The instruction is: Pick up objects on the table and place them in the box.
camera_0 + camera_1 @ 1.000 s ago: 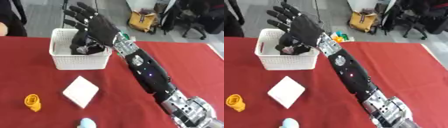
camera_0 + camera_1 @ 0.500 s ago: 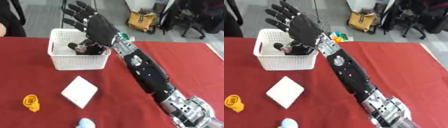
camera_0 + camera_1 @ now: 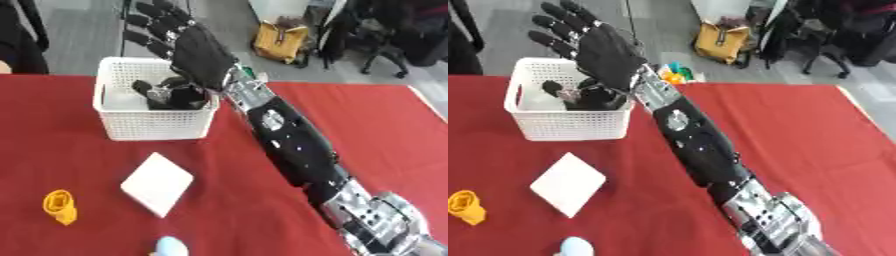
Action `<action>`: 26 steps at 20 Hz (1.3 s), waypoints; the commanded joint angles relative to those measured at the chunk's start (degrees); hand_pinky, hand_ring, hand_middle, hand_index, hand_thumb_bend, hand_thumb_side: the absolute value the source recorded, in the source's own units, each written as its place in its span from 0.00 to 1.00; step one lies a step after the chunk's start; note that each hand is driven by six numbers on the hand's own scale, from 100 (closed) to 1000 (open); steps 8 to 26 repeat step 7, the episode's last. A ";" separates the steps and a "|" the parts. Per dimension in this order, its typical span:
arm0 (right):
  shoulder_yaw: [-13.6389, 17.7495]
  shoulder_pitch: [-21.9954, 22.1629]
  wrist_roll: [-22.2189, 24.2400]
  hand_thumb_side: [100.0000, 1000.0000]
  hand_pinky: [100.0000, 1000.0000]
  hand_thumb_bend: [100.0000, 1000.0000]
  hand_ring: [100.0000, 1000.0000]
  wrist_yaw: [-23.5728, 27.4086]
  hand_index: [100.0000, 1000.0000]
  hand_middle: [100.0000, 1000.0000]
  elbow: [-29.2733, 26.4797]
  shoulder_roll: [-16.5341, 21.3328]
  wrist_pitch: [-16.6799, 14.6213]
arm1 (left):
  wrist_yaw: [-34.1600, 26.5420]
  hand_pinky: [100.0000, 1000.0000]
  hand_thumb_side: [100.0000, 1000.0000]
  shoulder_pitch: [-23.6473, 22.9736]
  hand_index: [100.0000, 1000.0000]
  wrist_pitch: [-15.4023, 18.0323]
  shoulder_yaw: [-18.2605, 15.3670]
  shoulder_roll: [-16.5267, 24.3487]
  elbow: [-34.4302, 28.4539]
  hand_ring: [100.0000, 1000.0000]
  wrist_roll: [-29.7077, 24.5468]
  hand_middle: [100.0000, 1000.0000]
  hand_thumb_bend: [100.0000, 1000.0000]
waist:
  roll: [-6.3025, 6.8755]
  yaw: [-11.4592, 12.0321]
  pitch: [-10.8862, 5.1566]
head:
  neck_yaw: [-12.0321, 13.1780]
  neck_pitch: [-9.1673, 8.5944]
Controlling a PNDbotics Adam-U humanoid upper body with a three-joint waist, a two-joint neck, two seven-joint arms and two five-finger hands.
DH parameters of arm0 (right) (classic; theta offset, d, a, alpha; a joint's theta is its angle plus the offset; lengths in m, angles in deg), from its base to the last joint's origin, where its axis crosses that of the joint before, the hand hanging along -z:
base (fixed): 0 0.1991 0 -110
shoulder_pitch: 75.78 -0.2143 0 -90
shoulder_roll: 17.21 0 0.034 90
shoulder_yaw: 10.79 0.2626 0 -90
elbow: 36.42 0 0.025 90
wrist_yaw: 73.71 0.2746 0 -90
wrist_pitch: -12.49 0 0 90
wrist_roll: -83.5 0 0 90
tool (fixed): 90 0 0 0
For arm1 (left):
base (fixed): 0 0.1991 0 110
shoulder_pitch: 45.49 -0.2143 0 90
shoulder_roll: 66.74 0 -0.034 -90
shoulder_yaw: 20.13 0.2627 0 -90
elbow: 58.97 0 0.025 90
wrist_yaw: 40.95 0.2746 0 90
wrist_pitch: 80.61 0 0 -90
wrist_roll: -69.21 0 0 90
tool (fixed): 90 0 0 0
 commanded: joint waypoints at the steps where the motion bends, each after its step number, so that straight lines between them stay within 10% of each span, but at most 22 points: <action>1: 0.36 -0.48 -1.04 0.84 0.80 0.12 0.92 7.85 0.89 0.76 -6.01 1.67 -1.40 | 0.34 0.54 0.89 0.05 0.67 0.05 -0.26 0.34 -1.13 0.47 0.36 0.45 0.02 | 0.47 -0.44 -1.99 | 1.99 1.34; 7: 3.94 6.40 7.72 1.00 0.65 0.00 0.89 37.20 0.87 0.67 -29.62 0.94 5.40 | 2.42 0.54 0.89 -1.72 0.68 -0.20 -2.08 1.76 -1.13 0.48 2.32 0.45 0.02 | 0.88 -3.73 -3.78 | 17.88 5.58; 26: 3.94 6.40 7.72 1.00 0.65 0.00 0.89 37.20 0.87 0.67 -29.62 0.94 5.40 | 2.42 0.54 0.89 -1.72 0.68 -0.20 -2.08 1.76 -1.13 0.48 2.32 0.45 0.02 | 0.88 -3.73 -3.78 | 17.88 5.58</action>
